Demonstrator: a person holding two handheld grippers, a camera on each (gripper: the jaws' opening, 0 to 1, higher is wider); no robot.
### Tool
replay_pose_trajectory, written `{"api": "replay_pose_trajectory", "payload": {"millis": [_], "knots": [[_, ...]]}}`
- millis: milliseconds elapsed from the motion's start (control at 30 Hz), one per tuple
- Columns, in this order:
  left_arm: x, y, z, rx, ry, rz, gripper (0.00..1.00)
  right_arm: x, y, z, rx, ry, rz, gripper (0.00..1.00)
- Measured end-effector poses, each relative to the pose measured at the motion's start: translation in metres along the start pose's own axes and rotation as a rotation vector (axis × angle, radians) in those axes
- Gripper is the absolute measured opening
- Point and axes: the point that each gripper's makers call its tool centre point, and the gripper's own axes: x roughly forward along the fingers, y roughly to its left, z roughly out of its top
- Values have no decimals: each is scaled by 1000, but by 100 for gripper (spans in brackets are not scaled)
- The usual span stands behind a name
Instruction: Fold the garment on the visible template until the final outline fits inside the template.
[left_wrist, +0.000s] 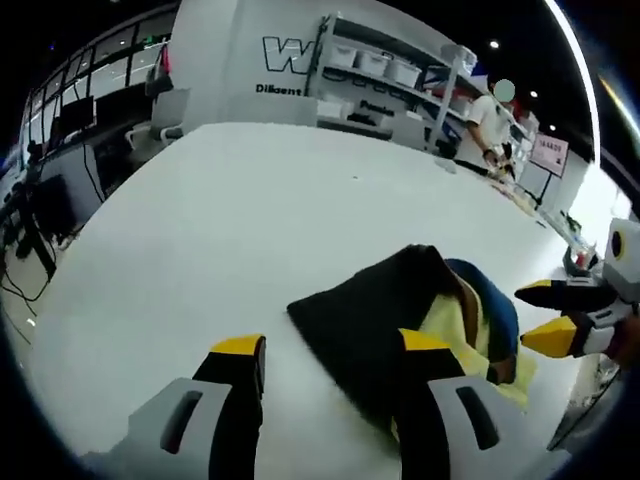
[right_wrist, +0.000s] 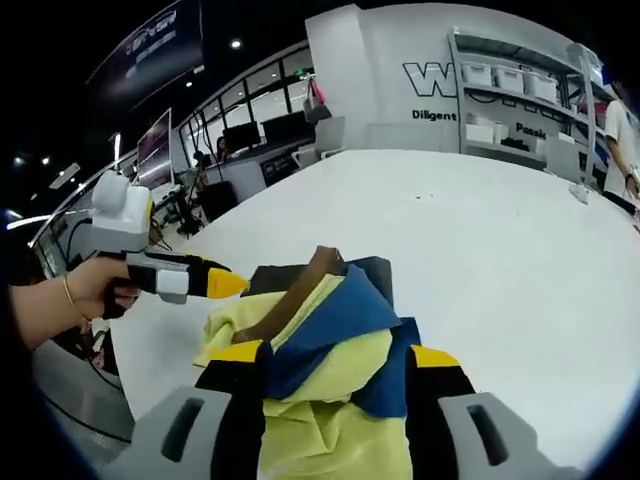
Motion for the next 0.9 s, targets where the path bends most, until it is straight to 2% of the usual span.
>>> {"api": "replay_pose_trajectory", "payload": {"millis": [67, 167, 300, 400, 533, 633, 667, 700, 767, 900], "knots": [[4, -1, -2, 5, 10, 5, 48, 4, -1, -4, 1, 10, -5, 47], [10, -1, -7, -1, 29, 18, 52, 8, -3, -12, 41, 42, -1, 45], [15, -5, -9, 2, 36, 17, 46, 9, -6, -15, 47, 41, -10, 35], [19, -9, -9, -11, 34, 8, 40, 13, -5, -19, 64, 52, -1, 33], [21, -10, -8, -35, 36, -7, 38, 16, -5, -22, 70, 66, -2, 31], [22, -10, -9, -51, 45, -13, 30, 17, -4, -22, 69, 67, -6, 27], [21, -9, -10, -68, 44, -12, 25, 18, -3, -22, 57, 69, -6, 25], [20, -8, -9, -88, 27, -8, 21, 18, -2, -21, 52, 66, -4, 23], [19, -6, -15, -92, 48, 8, 14, 18, -1, -22, 48, 69, -4, 21], [17, -7, -19, -81, 54, 11, 2, 16, -1, -20, 33, 62, -8, 18]]}}
